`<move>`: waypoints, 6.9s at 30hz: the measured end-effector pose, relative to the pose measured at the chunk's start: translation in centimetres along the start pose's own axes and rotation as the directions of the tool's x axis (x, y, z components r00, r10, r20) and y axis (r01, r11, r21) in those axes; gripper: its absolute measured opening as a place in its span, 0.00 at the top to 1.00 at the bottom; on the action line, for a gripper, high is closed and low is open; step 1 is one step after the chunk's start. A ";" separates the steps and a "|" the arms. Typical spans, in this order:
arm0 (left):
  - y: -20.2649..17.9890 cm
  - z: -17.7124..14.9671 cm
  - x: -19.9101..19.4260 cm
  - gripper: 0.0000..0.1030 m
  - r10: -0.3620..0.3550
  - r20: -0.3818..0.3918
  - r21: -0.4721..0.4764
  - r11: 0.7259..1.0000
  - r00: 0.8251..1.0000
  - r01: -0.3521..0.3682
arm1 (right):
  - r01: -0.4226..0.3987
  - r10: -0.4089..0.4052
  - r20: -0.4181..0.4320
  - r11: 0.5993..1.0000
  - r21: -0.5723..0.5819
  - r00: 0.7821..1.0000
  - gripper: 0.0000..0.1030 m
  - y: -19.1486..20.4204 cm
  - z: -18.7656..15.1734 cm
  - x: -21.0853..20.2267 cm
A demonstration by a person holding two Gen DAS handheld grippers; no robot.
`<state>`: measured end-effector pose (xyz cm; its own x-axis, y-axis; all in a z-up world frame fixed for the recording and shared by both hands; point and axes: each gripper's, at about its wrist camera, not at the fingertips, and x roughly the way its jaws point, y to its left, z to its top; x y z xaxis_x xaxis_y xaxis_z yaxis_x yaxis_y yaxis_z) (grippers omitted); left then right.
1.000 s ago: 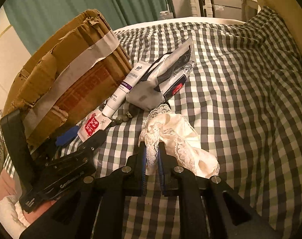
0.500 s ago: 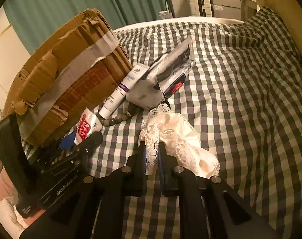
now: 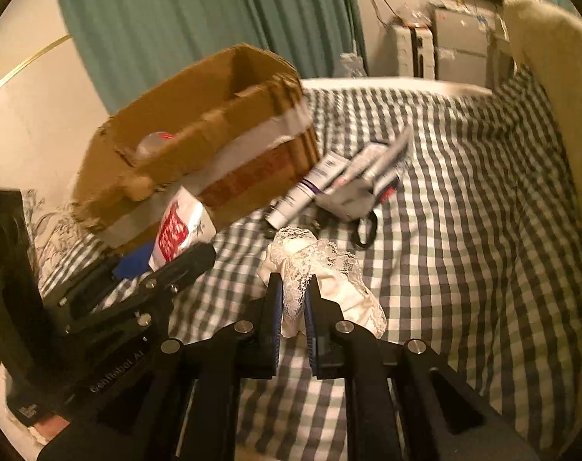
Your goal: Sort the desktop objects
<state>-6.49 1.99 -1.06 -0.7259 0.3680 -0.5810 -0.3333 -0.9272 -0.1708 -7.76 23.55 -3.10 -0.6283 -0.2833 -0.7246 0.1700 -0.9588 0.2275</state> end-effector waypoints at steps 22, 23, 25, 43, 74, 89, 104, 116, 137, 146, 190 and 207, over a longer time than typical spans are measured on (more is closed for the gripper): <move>3.7 5.2 -8.5 0.56 0.081 0.165 -0.075 0.995 0.983 -0.069 | -0.129 0.154 0.185 0.982 -0.137 0.971 0.90 6.6 6.0 -6.1; 4.1 5.6 -8.5 0.56 0.085 0.173 -0.080 0.994 0.981 -0.072 | -0.134 0.161 0.190 0.980 -0.145 0.968 0.90 7.0 6.7 -5.8; 5.0 6.2 -8.3 0.56 0.096 0.186 -0.087 0.993 0.978 -0.081 | -0.144 0.173 0.195 0.977 -0.156 0.965 0.90 7.5 7.8 -5.0; 11.2 8.4 -1.1 0.32 0.162 0.133 -0.135 0.980 0.978 -0.144 | -0.174 0.197 0.172 0.975 -0.137 0.965 0.60 9.3 14.9 4.3; -1.3 2.3 -4.2 0.00 0.158 0.090 0.020 0.987 0.983 -0.160 | 0.158 -0.156 0.186 0.987 0.003 0.970 0.20 -1.9 2.9 -4.5; -1.0 0.0 3.6 0.00 0.165 0.000 0.009 0.986 0.986 -0.165 | 0.099 -0.106 0.122 0.993 0.058 0.987 0.16 -4.8 3.1 -0.8; -1.6 0.6 10.0 0.00 0.129 -0.013 0.062 0.990 0.992 -0.128 | 0.117 -0.102 -0.098 0.980 0.164 0.990 0.75 -6.8 8.1 10.8; -2.7 2.2 12.6 0.00 0.107 -0.054 0.004 0.994 0.993 -0.107 | 0.216 -0.211 -0.052 0.968 0.124 0.976 0.79 -9.0 6.4 4.6; -4.2 1.3 12.1 0.98 0.044 -0.161 0.154 0.988 0.986 -0.019 | 0.108 -0.120 0.073 0.983 0.150 0.990 0.83 -9.1 6.4 1.0; -5.1 1.9 13.7 0.58 0.054 -0.161 0.248 0.969 0.986 -0.012 | 0.092 -0.106 0.069 0.978 0.186 0.992 0.83 -9.5 5.8 0.5; 0.0 -4.1 4.9 0.82 -0.014 -0.232 0.017 1.000 0.973 0.019 | -0.034 0.035 -0.066 0.999 0.027 0.997 0.94 -3.9 1.3 2.3; 0.2 -2.1 0.0 0.82 0.010 -0.116 0.024 1.000 0.993 -0.008 | -0.088 0.091 -0.015 0.986 0.139 0.996 0.49 -4.2 1.1 0.0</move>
<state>-5.29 1.70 -2.83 -0.6543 0.3478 -0.6715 -0.3423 -0.9280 -0.1471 -9.34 27.59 -3.36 -0.5991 -0.3696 -0.7103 0.1176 -0.9181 0.3786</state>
